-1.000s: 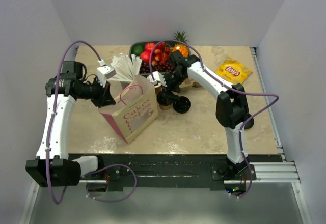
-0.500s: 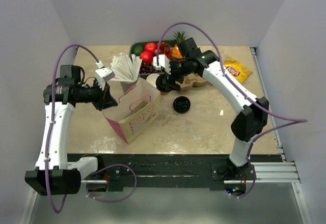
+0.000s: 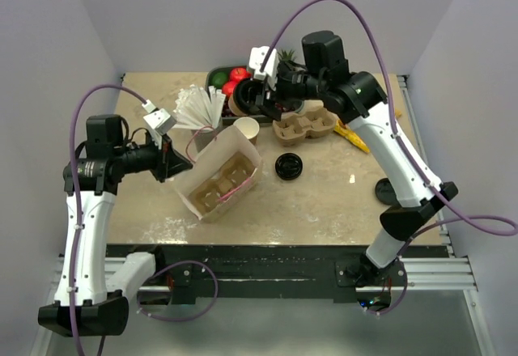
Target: Pack the takeout coffee
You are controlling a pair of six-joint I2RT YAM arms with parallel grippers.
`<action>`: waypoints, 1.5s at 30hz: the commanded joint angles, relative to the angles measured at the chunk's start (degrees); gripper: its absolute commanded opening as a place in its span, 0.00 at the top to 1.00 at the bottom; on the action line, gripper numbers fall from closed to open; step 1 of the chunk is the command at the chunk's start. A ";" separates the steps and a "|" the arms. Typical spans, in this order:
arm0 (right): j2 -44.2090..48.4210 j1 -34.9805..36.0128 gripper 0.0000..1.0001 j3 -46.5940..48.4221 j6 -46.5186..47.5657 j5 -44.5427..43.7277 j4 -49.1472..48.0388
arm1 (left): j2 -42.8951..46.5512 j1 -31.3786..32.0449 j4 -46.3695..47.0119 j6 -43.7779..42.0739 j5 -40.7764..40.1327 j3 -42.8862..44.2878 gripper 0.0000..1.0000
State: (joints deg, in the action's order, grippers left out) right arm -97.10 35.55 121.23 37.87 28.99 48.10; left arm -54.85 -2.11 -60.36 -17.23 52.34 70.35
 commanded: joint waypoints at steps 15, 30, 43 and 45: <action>11.49 7.69 0.45 5.25 -6.94 0.01 2.78 | 0.53 0.97 11.40 13.88 4.79 -2.41 1.00; 11.23 15.41 0.47 -3.90 1.05 -0.78 7.27 | 0.09 0.97 14.83 18.97 6.11 -4.60 1.00; 10.00 17.54 0.48 -13.90 9.68 -6.23 12.99 | 3.69 0.97 17.03 22.07 12.70 -7.68 1.00; 9.83 17.54 0.49 -15.23 8.81 -6.32 12.29 | 5.01 0.88 17.03 20.32 12.53 -8.82 1.00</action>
State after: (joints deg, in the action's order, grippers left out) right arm -87.22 53.19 107.70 45.30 24.29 60.29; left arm -52.47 -1.37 -45.50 3.46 61.30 62.87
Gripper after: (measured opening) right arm 0.716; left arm 0.013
